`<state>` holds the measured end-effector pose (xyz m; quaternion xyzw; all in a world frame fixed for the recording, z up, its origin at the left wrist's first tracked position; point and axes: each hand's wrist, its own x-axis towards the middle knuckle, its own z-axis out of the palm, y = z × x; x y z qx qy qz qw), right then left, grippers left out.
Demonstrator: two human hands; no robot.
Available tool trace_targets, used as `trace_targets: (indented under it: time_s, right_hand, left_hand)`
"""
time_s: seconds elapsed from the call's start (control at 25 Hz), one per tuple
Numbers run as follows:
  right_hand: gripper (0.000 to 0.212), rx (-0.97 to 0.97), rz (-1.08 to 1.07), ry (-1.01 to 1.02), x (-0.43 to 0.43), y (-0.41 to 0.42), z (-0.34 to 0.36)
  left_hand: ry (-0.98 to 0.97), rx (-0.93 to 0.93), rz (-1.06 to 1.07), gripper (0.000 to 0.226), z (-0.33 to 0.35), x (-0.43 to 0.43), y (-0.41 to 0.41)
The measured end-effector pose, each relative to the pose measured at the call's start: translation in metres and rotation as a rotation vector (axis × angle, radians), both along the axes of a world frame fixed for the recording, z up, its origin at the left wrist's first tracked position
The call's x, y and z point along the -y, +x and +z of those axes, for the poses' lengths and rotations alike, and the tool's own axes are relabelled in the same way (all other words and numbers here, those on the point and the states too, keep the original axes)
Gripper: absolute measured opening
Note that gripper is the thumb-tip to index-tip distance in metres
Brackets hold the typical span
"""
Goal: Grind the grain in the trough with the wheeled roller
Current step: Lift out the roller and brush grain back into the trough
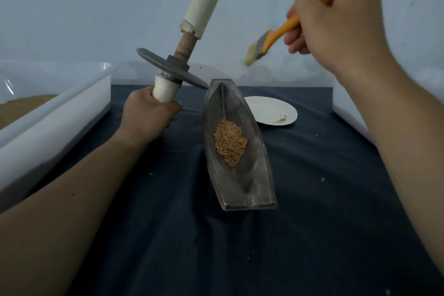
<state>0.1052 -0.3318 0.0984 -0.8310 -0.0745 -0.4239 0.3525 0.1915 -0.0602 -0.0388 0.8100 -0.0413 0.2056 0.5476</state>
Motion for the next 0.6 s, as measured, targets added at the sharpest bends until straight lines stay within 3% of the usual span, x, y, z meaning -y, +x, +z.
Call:
trace_targets:
  time_s: [0.12,0.28,0.6]
  right_hand:
    - [0.028,-0.157,-0.051,-0.207,0.026,0.006,-0.055]
    - [0.038,-0.381,-0.017,-0.607,0.057,0.001,-0.119]
    - [0.060,-0.603,-0.008,-0.717,0.067,0.011,-0.127]
  left_hand:
    - [0.018,-0.001,-0.002,0.021,0.000,0.000,0.001]
    - [0.097,-0.001,0.009,0.021,0.001,0.001,0.002]
    - [0.172,0.018,0.006,0.017,0.004,0.004,-0.005]
